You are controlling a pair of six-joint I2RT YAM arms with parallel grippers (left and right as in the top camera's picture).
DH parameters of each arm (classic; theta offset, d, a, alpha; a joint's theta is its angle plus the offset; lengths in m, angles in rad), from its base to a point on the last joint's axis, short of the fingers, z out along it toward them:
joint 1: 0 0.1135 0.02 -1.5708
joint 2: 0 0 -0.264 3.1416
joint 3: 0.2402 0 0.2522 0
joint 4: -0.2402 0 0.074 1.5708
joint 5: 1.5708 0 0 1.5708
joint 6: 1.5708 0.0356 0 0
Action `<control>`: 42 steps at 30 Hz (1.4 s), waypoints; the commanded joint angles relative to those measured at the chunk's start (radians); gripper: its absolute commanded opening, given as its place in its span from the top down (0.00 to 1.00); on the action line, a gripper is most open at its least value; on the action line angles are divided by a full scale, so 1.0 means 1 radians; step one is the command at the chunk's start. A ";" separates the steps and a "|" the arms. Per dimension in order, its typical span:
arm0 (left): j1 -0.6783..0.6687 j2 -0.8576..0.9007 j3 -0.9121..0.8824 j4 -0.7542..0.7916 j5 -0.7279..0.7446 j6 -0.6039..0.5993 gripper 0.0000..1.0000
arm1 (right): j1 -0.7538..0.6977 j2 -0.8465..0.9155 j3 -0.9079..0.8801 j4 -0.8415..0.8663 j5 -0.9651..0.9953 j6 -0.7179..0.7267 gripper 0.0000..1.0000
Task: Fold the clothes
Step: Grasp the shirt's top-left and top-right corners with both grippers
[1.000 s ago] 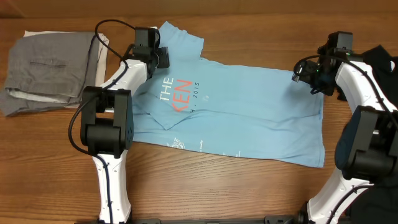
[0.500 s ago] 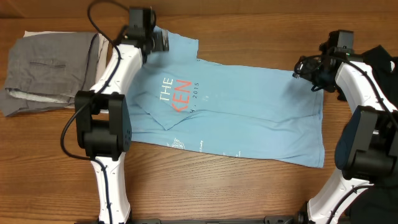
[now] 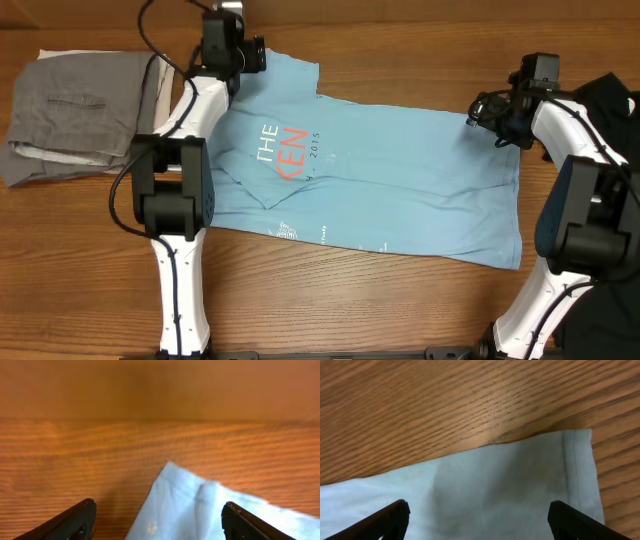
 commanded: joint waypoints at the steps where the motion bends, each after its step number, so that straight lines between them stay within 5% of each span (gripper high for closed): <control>1: 0.006 0.043 0.007 0.010 0.008 0.064 0.17 | -0.002 0.002 0.002 0.014 0.024 -0.002 0.07; 14: 0.032 0.122 0.007 -0.008 0.001 0.075 0.18 | -0.002 0.002 0.002 0.019 0.066 -0.004 0.07; 19: 0.032 0.123 0.007 -0.008 0.032 0.074 0.30 | -0.002 0.002 0.002 0.031 0.066 -0.005 0.06; 26: 0.033 0.123 0.007 -0.020 0.063 0.074 0.69 | -0.002 0.002 0.002 0.043 0.128 -0.031 0.04; 30: 0.035 0.123 0.007 -0.026 0.059 0.075 0.73 | -0.002 0.002 0.002 0.062 0.175 -0.032 0.02; 34: 0.037 0.123 0.007 -0.027 0.059 0.074 0.91 | -0.003 0.002 0.002 0.067 0.202 -0.032 0.02; 42: 0.037 0.123 0.007 -0.018 0.053 0.074 0.86 | -0.023 0.016 -0.017 0.088 0.216 -0.032 0.07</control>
